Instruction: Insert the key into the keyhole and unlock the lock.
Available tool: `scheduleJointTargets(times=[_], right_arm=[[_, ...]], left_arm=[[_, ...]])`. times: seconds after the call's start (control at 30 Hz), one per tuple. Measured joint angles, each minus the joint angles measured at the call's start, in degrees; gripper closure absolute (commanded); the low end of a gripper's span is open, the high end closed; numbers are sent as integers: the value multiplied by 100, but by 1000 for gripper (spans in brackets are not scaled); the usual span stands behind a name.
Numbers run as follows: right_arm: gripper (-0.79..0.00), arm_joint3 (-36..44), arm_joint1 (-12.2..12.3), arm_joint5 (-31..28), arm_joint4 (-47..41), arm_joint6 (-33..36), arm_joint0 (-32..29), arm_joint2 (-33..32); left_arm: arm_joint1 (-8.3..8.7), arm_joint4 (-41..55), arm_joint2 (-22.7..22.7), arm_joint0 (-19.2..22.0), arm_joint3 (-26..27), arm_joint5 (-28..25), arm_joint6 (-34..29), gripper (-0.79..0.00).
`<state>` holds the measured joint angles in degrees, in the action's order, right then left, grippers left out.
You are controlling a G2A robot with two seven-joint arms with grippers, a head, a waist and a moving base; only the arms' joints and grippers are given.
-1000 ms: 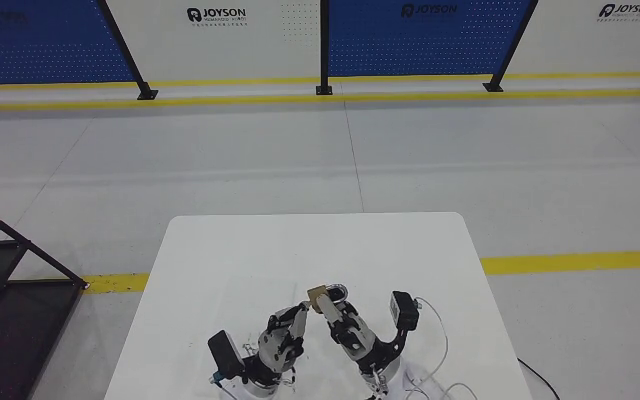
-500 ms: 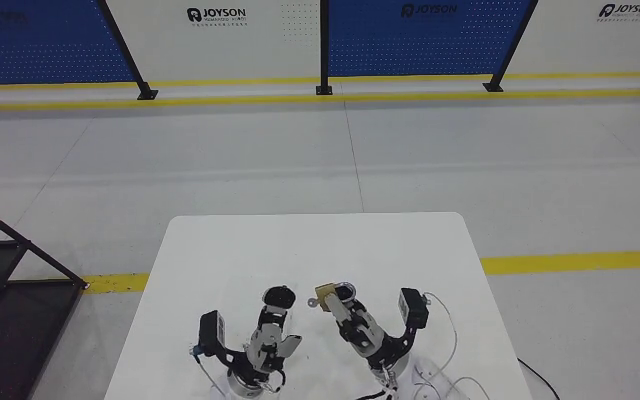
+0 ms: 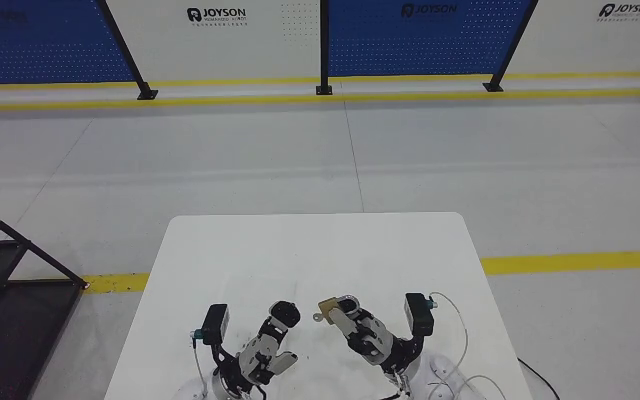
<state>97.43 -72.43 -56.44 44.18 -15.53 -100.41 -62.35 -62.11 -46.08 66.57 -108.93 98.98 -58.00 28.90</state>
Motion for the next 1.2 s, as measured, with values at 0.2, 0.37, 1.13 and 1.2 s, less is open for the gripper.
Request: scheduleJointTargets(times=[0.2, 0.37, 1.13, 1.2], right_arm=[[0, 73, -2, 238, -48, 61, 6, 17], [0, 143, -6, 388, 70, -2, -40, 84], [0, 107, 9, 693, 59, 80, 35, 292], [0, 109, 15, 692, 57, 88, 34, 293]], left_arm=[[-5, 109, -77, 54, 21, 53, -210, -785], [-16, 360, -152, 166, -87, 16, -435, -320], [-44, 609, -258, 310, -169, 127, -711, -206], [-53, 596, -262, 311, -162, 163, -711, -185]])
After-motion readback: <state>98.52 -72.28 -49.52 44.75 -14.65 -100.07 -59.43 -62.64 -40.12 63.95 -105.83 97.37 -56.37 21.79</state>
